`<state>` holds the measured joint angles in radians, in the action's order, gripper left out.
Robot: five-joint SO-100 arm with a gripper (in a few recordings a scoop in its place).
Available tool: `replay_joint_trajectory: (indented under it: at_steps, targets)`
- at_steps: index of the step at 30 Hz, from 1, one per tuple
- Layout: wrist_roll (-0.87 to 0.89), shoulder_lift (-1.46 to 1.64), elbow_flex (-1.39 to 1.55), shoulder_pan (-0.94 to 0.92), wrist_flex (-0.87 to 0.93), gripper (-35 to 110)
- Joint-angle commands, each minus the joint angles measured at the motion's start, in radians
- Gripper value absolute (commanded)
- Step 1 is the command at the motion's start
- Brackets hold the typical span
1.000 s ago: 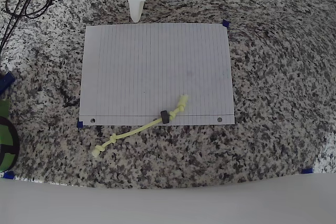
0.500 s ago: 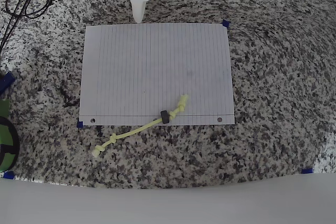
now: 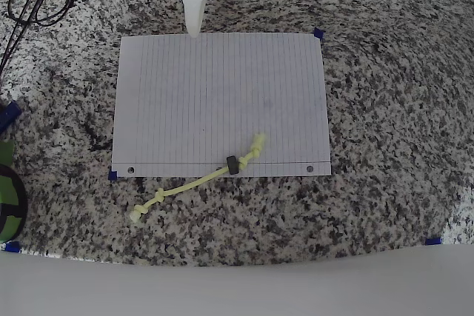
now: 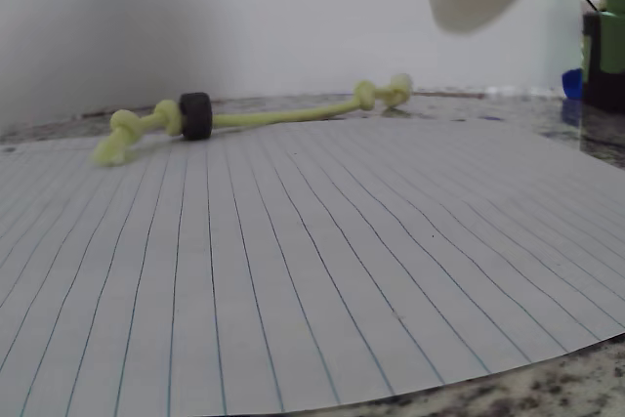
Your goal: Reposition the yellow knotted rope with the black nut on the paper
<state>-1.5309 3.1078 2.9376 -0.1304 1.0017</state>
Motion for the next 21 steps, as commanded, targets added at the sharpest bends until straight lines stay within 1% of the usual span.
replay_joint_trajectory:
  at_steps: [1, 7, 12, 15, 19, 20, 21]
  targets:
    - [0.011, -0.183, -0.14, 0.038, -0.002, 0]
    - [0.011, -0.505, -0.373, 0.08, -0.005, 2]
    - [0.011, -0.695, -0.486, 0.094, -0.015, 6]
    - [0.067, -0.793, -0.551, 0.103, -0.011, 8]
    - [0.074, -0.934, -0.634, 0.103, -0.02, 13]
    - [0.091, -0.966, -0.652, 0.104, -0.037, 13]
    - [0.152, -0.999, -0.666, 0.109, -0.048, 13]
